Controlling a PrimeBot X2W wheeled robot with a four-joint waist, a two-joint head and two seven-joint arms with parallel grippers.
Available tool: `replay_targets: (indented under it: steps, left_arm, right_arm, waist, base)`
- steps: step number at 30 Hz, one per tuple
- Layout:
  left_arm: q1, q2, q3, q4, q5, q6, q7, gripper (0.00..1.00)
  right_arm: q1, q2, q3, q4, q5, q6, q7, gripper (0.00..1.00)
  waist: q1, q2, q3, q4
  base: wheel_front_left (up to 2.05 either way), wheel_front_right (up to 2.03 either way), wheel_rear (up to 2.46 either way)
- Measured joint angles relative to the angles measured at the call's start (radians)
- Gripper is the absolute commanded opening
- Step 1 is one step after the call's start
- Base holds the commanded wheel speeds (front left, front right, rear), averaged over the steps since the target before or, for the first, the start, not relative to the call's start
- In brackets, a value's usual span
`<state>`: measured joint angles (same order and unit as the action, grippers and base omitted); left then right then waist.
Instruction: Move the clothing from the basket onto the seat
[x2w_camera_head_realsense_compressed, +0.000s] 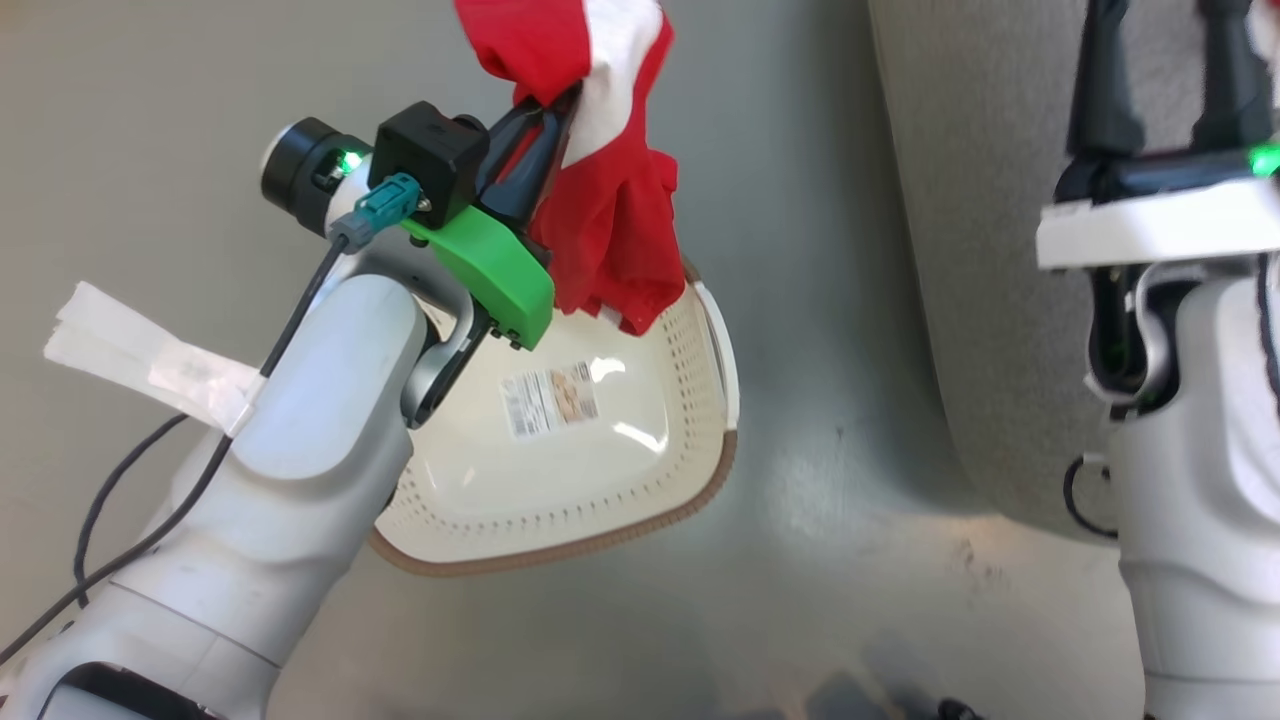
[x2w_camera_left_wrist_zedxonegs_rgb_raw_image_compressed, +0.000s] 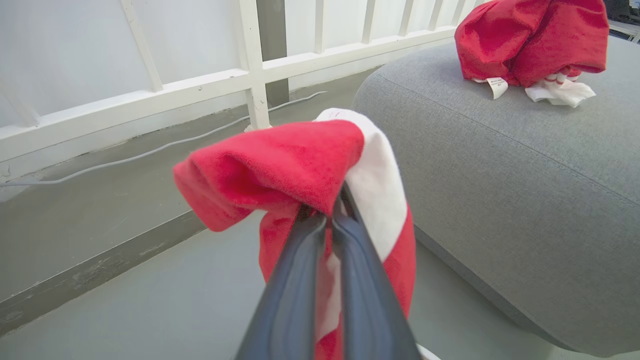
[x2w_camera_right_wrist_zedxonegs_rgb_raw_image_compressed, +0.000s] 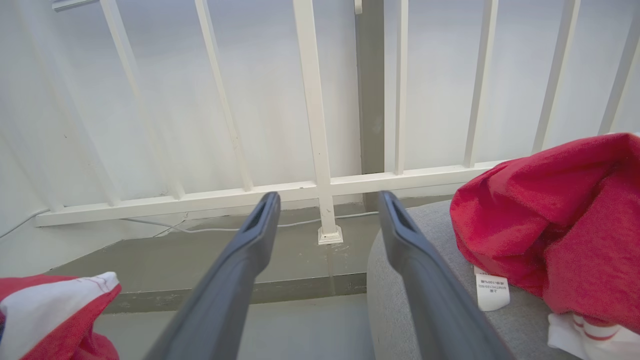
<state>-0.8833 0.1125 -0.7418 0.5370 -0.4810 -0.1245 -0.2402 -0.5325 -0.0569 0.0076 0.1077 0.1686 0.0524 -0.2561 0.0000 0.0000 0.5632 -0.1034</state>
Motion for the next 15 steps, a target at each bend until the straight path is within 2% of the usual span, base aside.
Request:
replay_targets:
  steps: [15]
  left_arm:
    - [-0.013,0.007,-0.041,-0.008,-0.072,0.0,0.003,0.0]
  right_arm:
    - [0.156,0.001,0.041,0.124,0.0,0.018,0.0,1.0]
  waist:
    - [-0.0001,0.0,-0.231,0.054]
  base:
    - [0.0,0.0,0.0]
